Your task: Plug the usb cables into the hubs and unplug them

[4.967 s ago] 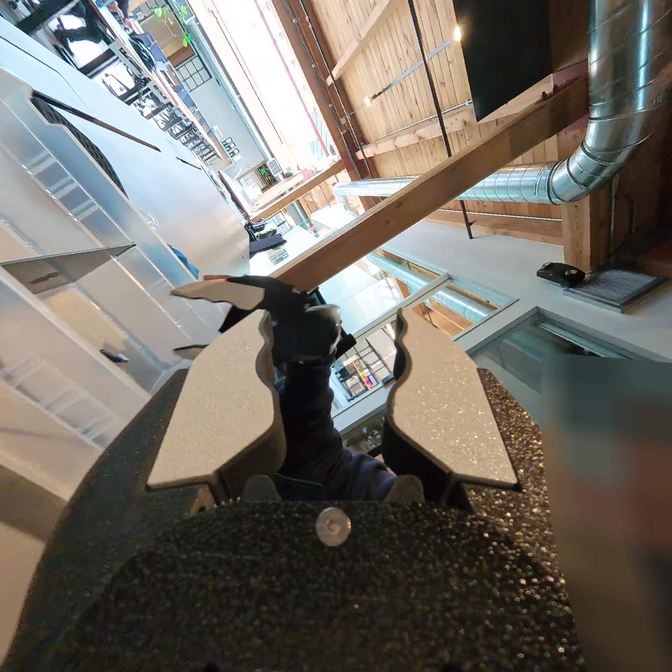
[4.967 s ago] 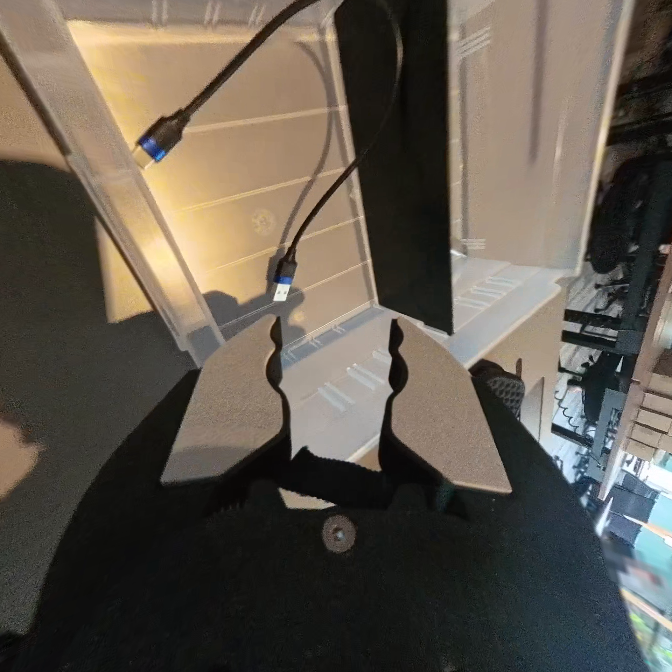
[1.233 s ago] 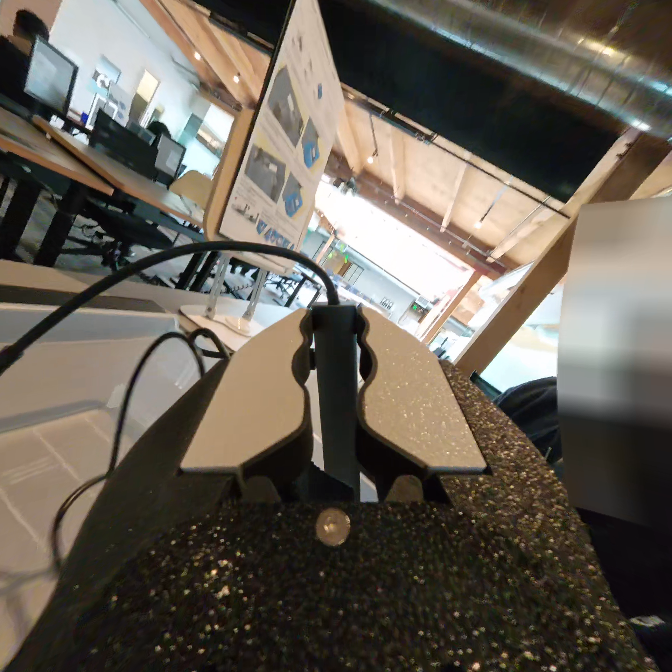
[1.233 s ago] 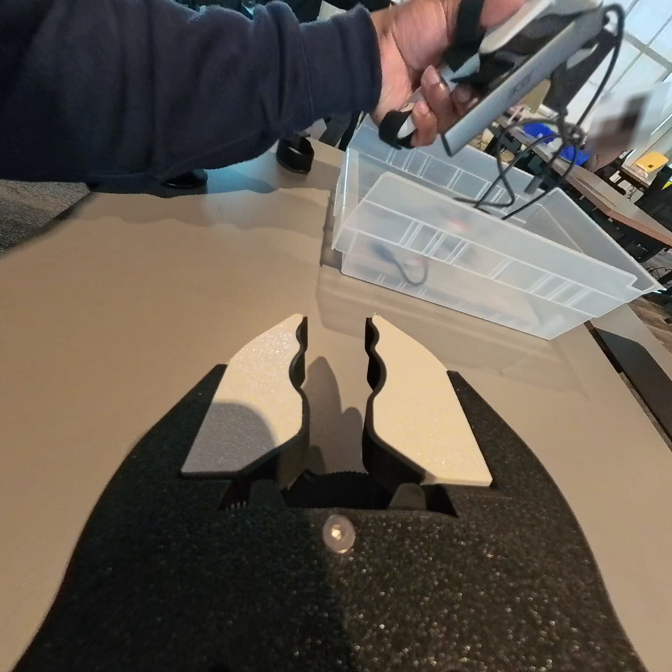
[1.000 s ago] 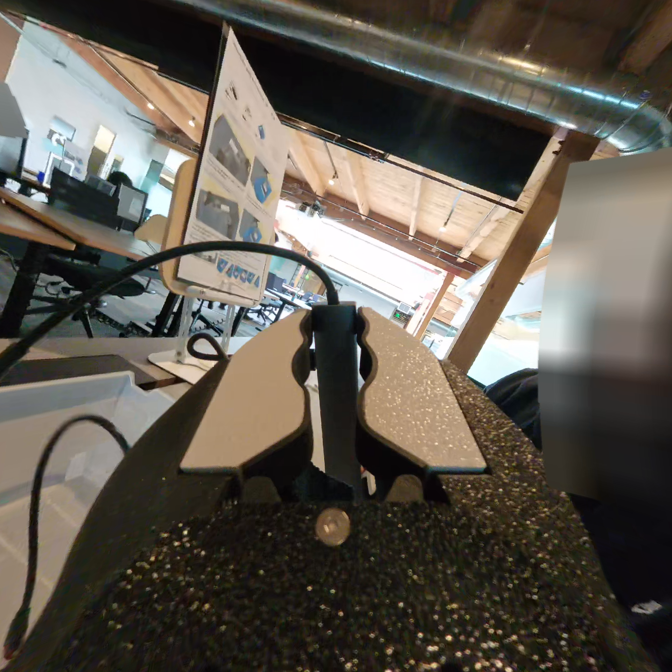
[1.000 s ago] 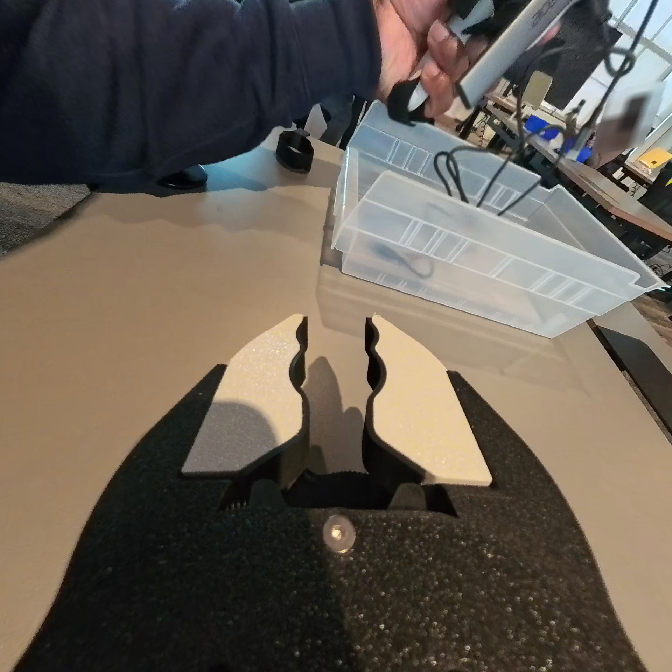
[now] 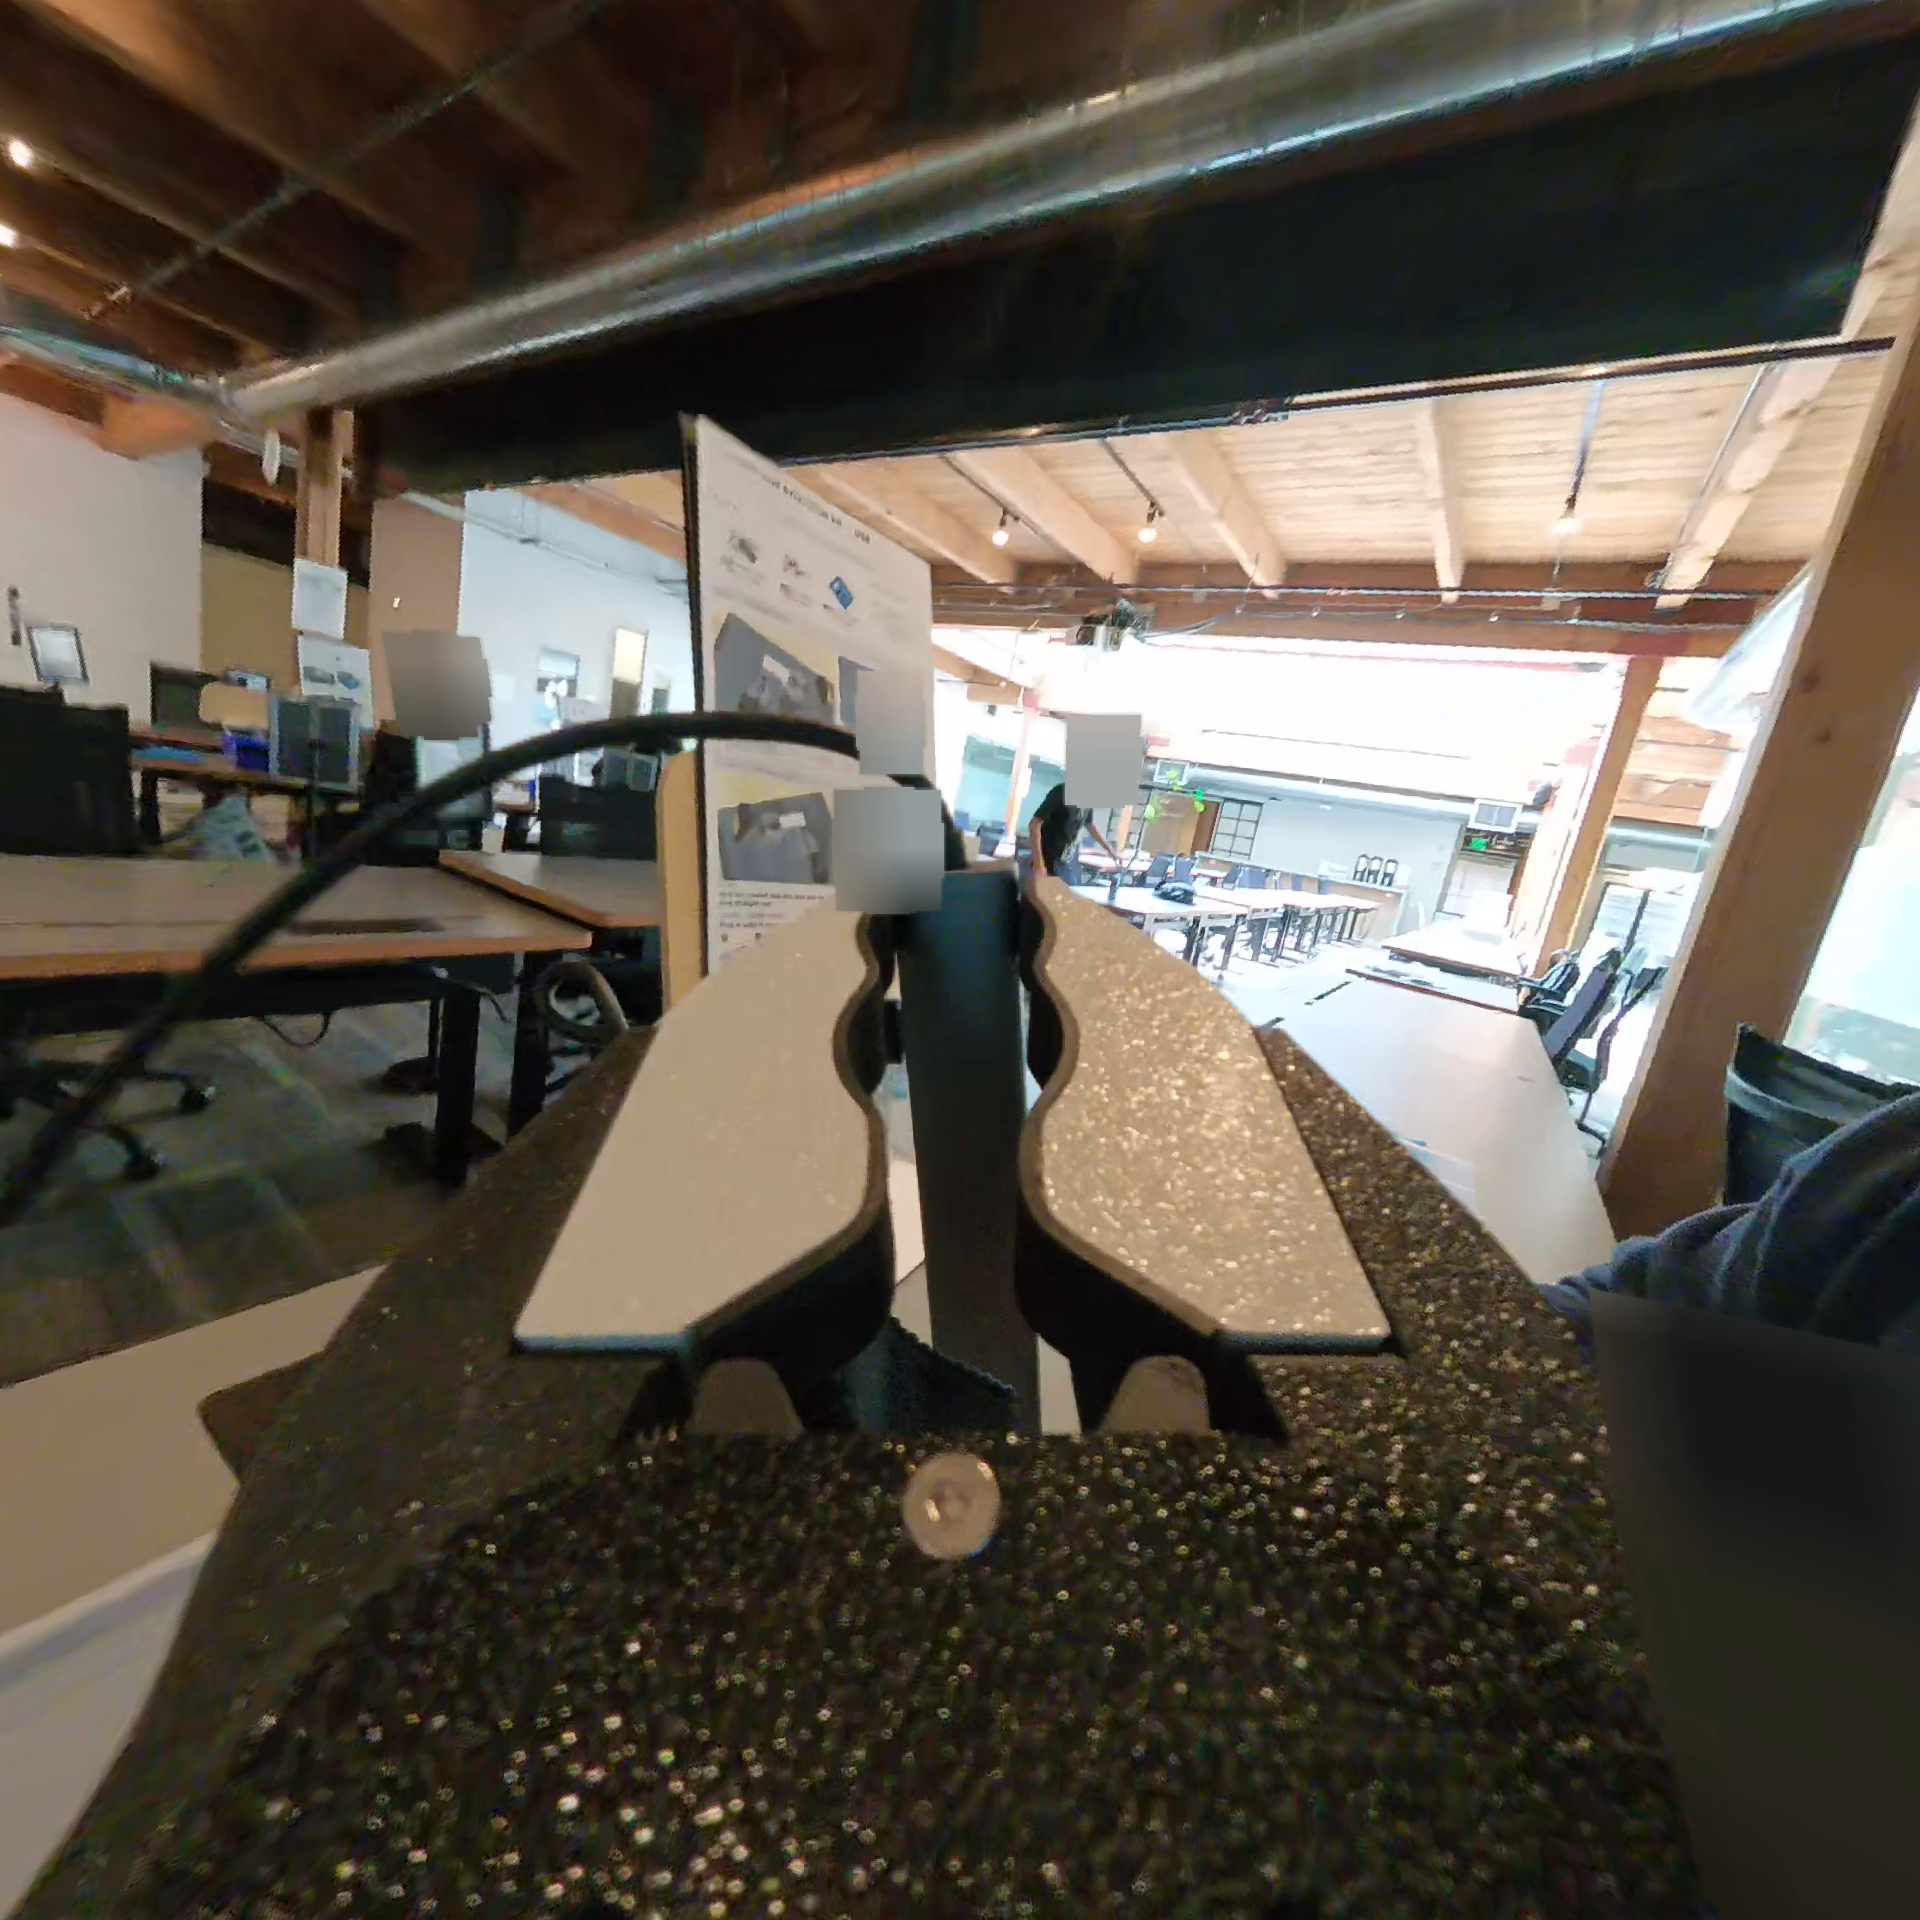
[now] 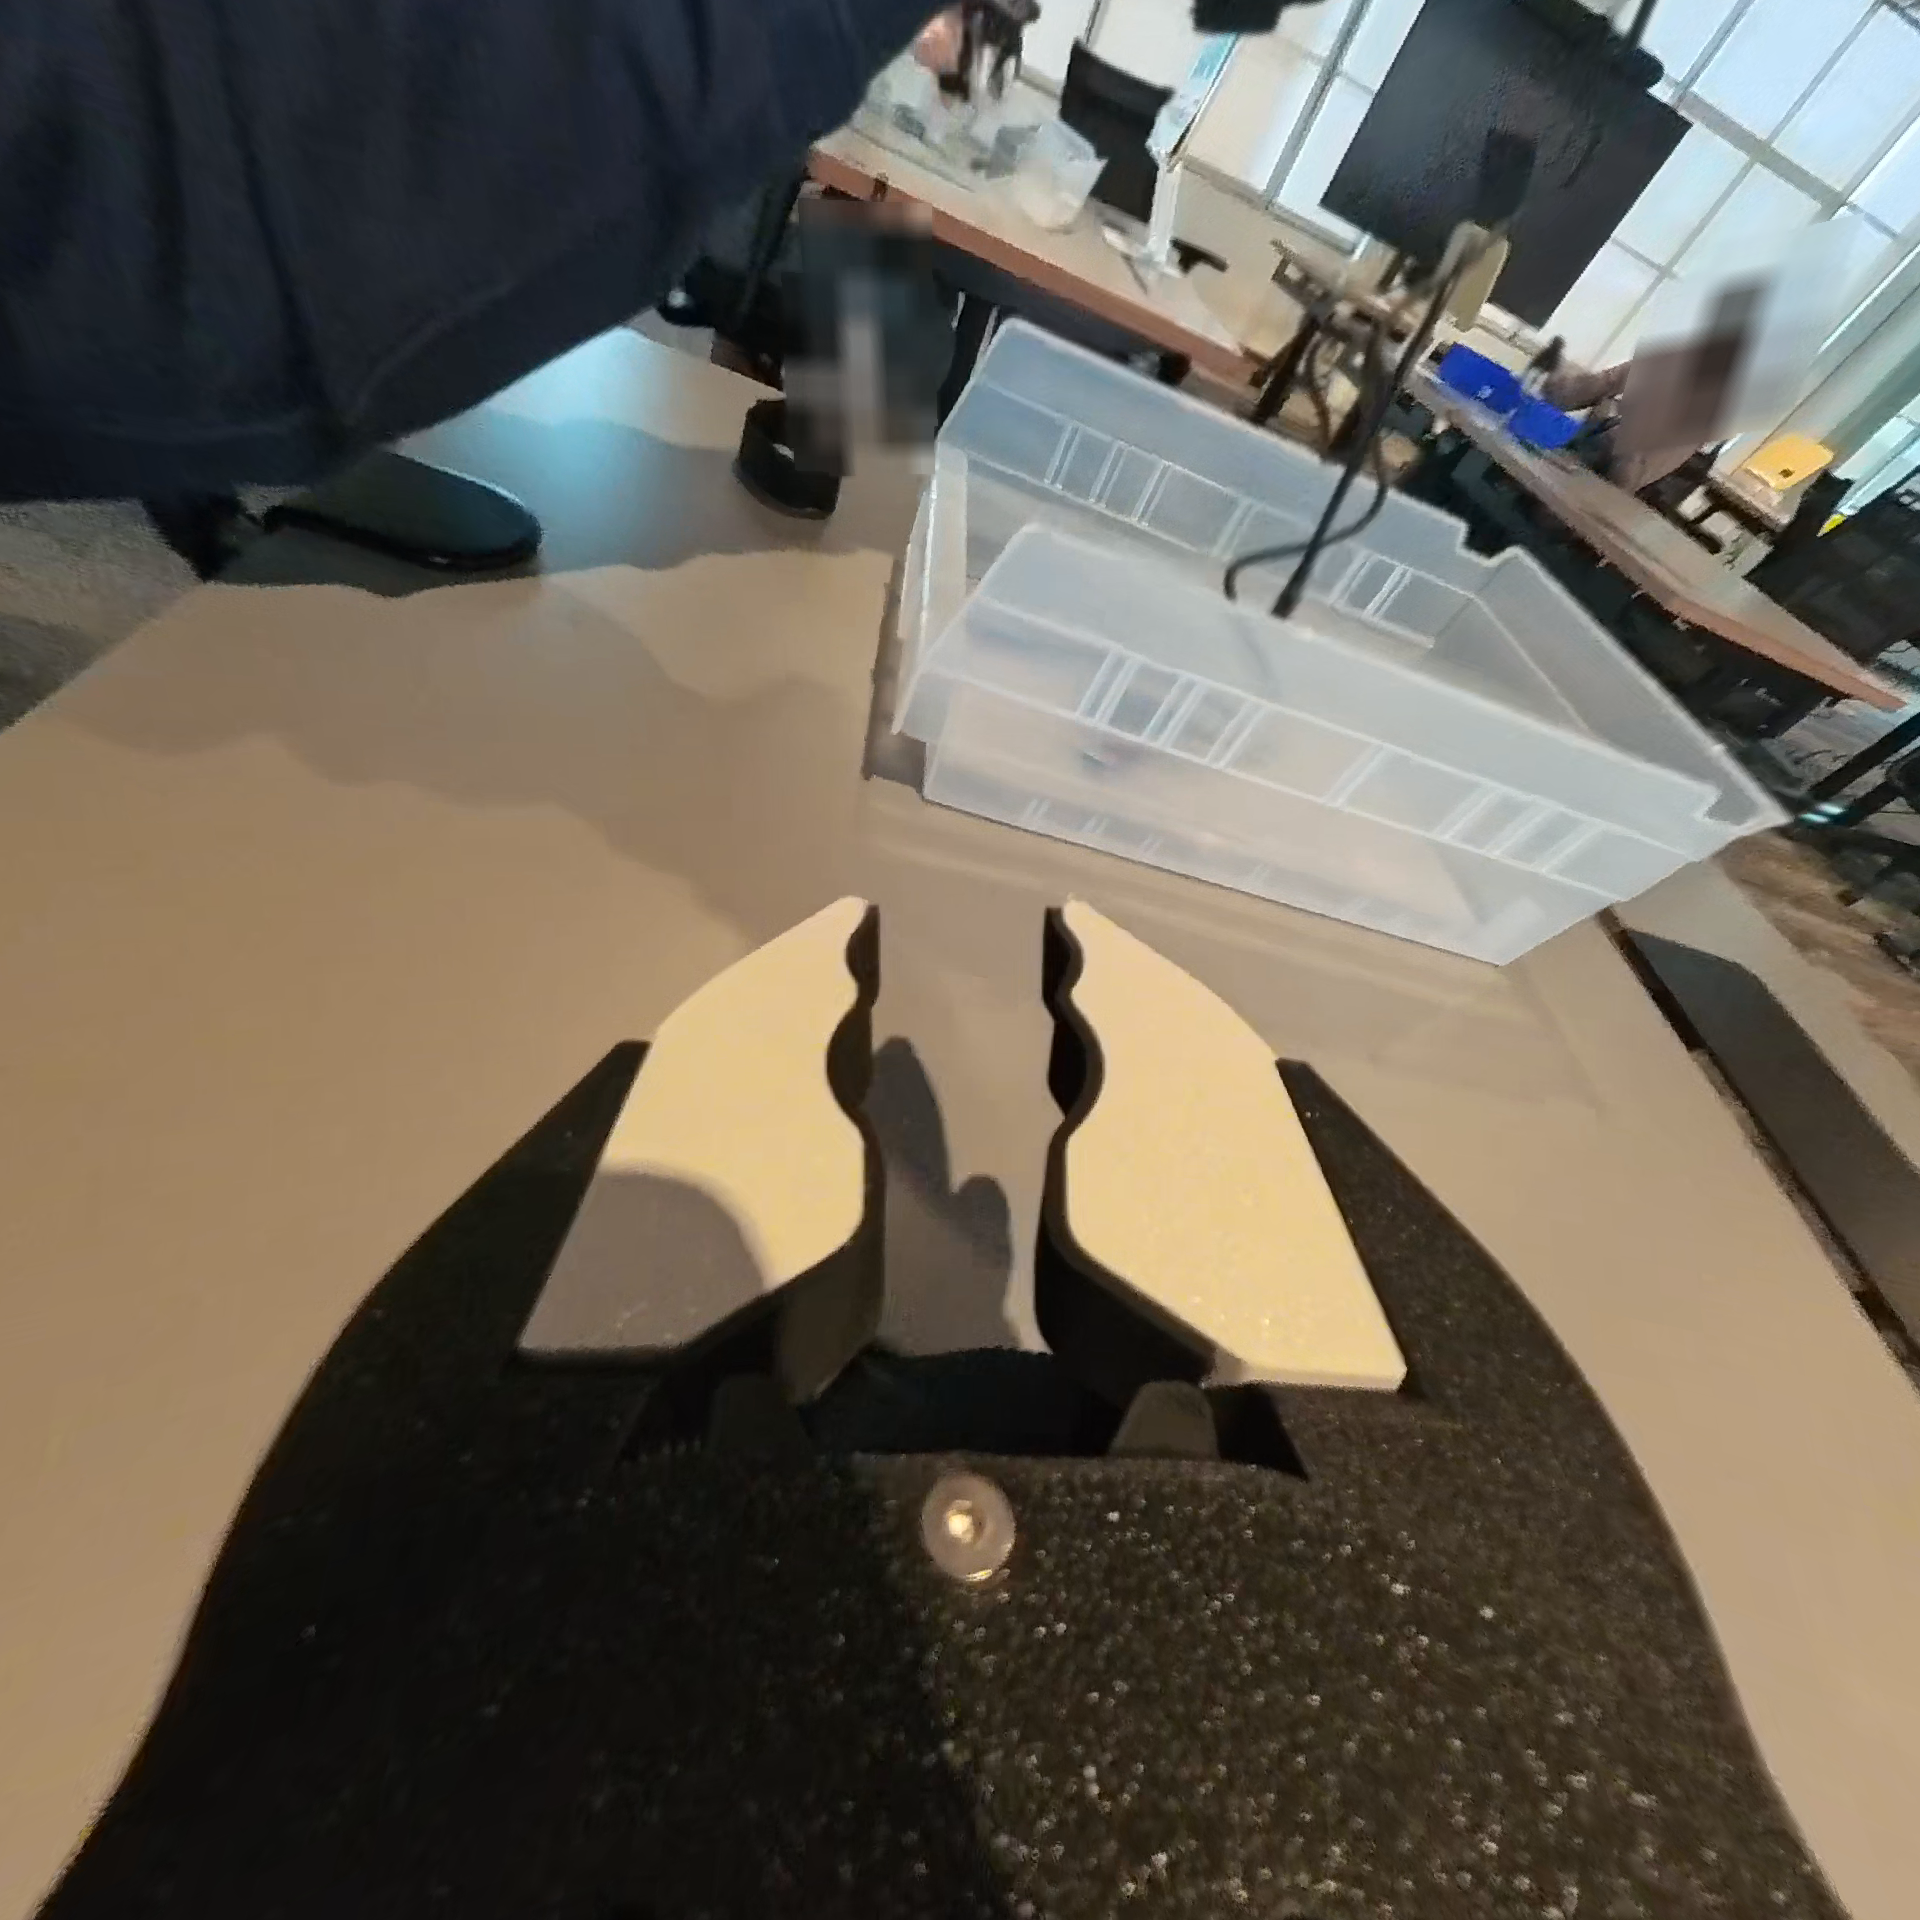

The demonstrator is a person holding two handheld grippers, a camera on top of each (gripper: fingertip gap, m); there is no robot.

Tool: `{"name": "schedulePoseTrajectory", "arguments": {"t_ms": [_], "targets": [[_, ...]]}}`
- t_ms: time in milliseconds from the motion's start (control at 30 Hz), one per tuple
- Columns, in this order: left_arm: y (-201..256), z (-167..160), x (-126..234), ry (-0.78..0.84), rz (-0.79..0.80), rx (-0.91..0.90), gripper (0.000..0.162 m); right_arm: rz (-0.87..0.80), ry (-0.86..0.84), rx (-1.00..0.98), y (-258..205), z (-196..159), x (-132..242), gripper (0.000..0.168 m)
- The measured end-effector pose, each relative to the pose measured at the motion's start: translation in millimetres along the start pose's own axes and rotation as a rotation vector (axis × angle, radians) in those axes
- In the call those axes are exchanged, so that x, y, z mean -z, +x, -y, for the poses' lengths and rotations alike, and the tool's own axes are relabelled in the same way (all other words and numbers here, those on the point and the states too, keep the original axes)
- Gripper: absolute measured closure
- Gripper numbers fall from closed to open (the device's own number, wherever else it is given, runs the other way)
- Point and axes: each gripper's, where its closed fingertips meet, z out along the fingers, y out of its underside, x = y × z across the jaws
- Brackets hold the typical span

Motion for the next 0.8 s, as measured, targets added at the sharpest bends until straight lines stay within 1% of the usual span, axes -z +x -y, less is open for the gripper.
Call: {"name": "schedulePoseTrajectory", "arguments": {"t_ms": [67,167,300,400,467,533,667,800], "targets": [[9.3,7.9,-0.5,0.027,-0.017,-0.040,0.141,-0.040,0.005,0.005,14.7,12.6,-4.8,0.140],[10.6,8.1,-6.7,0.009,-0.007,-0.064,0.140,-0.088,-0.016,-0.012,43.5,38.6,-24.4,0.140],[11.0,10.5,-11.0,0.035,-0.021,-0.047,0.140,-0.128,-0.077,-0.019,77.8,72.1,-70.9,0.133],[13.9,9.8,-13.7,0.037,-0.039,-0.041,0.141,-0.105,-0.096,-0.050,95.0,89.4,-109.6,0.129],[14.6,8.1,-14.5,0.032,-0.040,-0.044,0.140,-0.107,-0.131,-0.074,107.1,87.8,-131.8,0.123],[14.4,7.2,-13.6,0.037,-0.038,-0.045,0.141,-0.089,-0.139,-0.122,110.9,84.4,-147.5,0.123],[14.9,6.6,-8.9,0.066,-0.060,-0.031,0.141,-0.075,-0.143,-0.196,109.0,73.6,-163.9,0.125],[12.7,10.7,-8.1,0.097,-0.062,-0.003,0.141,-0.042,-0.163,-0.208,98.1,68.5,-175.9,0.127]]}}
